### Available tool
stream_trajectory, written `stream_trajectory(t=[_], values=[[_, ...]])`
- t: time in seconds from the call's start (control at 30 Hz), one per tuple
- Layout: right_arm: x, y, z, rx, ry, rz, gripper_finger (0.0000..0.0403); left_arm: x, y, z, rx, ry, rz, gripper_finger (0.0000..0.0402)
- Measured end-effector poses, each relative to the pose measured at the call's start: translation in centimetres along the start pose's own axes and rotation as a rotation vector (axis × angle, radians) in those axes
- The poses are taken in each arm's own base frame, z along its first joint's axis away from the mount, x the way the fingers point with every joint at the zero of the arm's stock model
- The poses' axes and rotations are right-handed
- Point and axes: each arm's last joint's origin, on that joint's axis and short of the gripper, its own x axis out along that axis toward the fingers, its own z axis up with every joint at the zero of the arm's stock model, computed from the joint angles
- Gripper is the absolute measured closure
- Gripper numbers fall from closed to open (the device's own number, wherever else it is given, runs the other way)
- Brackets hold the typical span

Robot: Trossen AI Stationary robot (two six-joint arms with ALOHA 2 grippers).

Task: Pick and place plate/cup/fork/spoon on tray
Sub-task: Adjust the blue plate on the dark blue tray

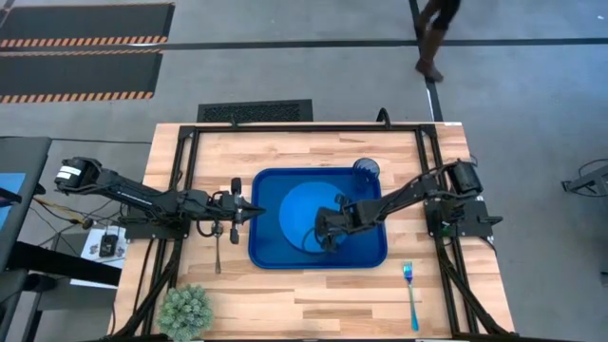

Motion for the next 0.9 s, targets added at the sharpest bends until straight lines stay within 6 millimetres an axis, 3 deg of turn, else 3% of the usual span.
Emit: stream_trajectory(t=[0.6, 0.9], values=[[-0.05, -0.07, -0.44, -0.012, 0.036, -0.022, 0.0388, 0.0, 0.0, 0.0, 0.0, 0.0, 0.0, 0.0401], [-0.2, -0.12, -0.46, -0.01, 0.041, -0.019, 0.0363, 0.0, 0.0, 0.0, 0.011, 0.0, 0.0, 0.0401]])
